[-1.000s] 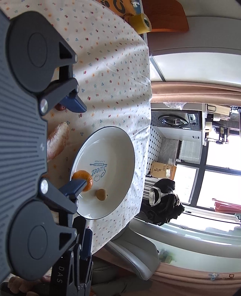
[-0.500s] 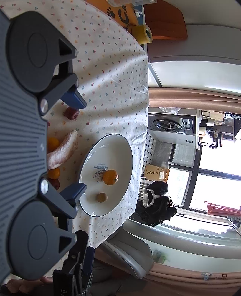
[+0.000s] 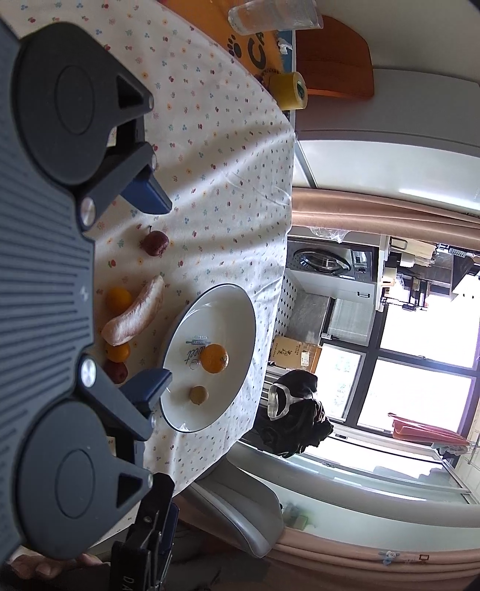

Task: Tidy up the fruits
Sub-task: 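Withdraw both open tools from the bowl back over the table, then move the left tool to another mandarin while the right tool approaches a pink pomelo segment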

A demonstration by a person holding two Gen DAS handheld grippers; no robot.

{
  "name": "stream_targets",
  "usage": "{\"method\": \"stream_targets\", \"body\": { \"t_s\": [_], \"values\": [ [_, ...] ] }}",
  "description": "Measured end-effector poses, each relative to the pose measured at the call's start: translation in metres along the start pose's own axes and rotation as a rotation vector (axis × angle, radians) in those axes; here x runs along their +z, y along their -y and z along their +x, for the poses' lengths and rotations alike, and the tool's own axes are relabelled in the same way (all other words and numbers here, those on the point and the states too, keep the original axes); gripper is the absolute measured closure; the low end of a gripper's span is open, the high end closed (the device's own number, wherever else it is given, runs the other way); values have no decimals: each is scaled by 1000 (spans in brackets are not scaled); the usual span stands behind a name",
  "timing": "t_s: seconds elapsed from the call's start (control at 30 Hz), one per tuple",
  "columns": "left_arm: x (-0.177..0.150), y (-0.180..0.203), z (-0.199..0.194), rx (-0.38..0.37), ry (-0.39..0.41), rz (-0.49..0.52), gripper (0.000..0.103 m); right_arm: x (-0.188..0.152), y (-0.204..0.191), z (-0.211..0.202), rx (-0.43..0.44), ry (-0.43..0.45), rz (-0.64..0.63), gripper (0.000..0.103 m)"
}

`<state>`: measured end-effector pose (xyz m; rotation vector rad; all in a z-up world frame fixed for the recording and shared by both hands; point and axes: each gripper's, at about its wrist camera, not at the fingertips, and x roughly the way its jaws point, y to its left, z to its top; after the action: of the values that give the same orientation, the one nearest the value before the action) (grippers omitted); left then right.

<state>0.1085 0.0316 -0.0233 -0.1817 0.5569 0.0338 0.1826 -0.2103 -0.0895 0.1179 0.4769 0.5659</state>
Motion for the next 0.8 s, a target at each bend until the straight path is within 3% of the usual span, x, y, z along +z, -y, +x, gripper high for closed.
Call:
{"method": "stream_targets", "body": {
  "t_s": [0.8],
  "values": [
    [-32,-20,-16,12,-61,3,15,-19,-13,-7,43,-99,-10,1]
  ]
}}
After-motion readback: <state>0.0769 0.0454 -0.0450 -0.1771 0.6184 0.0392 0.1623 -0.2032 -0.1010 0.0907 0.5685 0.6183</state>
